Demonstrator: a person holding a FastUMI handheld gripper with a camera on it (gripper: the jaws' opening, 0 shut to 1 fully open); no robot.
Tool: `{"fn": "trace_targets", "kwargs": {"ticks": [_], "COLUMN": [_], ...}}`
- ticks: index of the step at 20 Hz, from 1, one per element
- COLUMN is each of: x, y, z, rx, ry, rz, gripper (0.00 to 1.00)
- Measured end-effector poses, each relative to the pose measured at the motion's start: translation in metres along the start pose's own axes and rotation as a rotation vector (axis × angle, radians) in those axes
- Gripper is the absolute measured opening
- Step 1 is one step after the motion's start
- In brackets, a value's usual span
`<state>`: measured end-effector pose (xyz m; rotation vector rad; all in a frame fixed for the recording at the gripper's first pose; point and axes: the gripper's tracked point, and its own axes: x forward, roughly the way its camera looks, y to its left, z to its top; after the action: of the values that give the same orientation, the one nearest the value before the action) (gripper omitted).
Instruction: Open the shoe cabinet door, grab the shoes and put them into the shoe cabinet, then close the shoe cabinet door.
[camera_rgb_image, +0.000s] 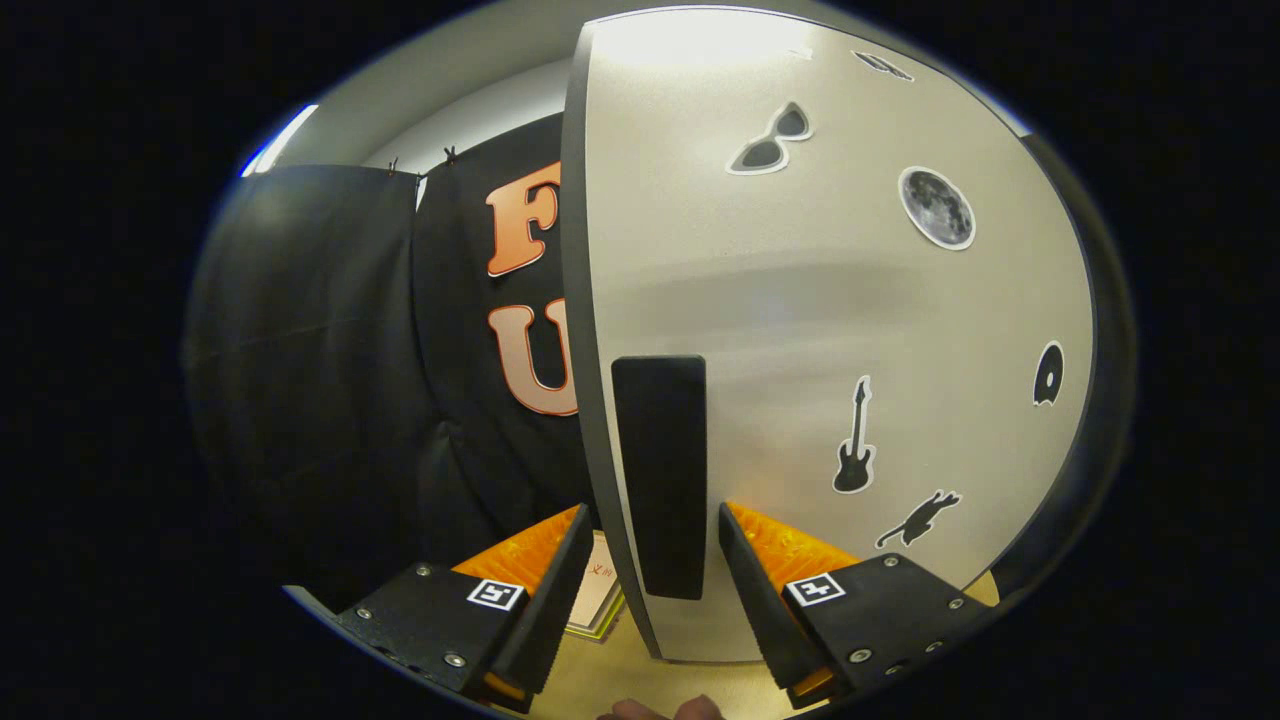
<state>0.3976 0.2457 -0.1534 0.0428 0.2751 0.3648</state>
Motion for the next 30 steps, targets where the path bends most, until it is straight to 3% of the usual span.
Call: {"fn": "trace_targets", "kwargs": {"ticks": [9,16,19,26,30], "x": [-0.030,-0.128,-0.172,-0.290,-0.373], "y": [-0.005,-0.041,-0.057,-0.088,-0.104], "z": [0.002,-0.084,-0.101,-0.068,-0.024], "rx": [-0.040,-0.071,-0.083,-0.081,-0.057], "ry": [-0.018,0.142,0.159,0.035,-0.093], "rz": [-0.058,-0.173,-0.209,-0.224,-0.210], "gripper": [0.81,0.81,0.81,0.81,0.82]}}
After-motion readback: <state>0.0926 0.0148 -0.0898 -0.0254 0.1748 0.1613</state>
